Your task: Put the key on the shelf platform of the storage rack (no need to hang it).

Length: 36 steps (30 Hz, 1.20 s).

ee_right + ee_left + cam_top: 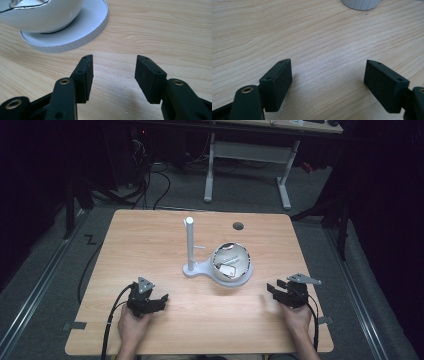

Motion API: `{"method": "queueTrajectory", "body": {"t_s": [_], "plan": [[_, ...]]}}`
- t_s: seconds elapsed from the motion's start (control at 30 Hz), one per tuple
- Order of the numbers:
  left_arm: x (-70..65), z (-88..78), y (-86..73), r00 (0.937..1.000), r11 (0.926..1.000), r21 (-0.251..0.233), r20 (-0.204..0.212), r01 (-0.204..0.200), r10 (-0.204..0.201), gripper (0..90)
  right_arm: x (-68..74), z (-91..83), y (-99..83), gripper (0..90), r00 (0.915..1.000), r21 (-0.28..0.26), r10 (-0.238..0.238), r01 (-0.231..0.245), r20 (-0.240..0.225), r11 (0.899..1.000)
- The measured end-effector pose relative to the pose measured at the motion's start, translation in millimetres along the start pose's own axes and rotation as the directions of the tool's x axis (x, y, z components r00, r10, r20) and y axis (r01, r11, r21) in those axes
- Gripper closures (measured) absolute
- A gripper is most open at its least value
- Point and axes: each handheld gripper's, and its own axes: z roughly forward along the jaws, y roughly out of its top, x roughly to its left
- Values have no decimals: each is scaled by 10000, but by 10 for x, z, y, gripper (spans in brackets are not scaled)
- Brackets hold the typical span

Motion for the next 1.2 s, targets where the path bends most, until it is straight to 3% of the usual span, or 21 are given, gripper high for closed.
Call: {"method": "queueTrajectory", "body": {"t_s": [0.23, 0.53, 0.7, 1.2], "plan": [[0, 0, 0, 10000, 10000, 1, 1, 0, 0, 230, 17, 68, -27, 479, 9986, 165, -421, 416, 317, 9990], [0, 0, 0, 10000, 10000, 1, 0, -3, 3, 230, 37, 155, -93, 463, 9962, 537, -565, 530, 662, 9971], [-2, 1, 0, 10000, 10000, 7, -12, -18, 18, 231, 57, 175, -101, 434, 9940, 758, -835, 781, 707, 9941], [0, 0, -1, 10000, 10000, -2, 3, 7, -7, 230, 55, 177, -101, 414, 9940, 779, -834, 779, 705, 9939]]}}
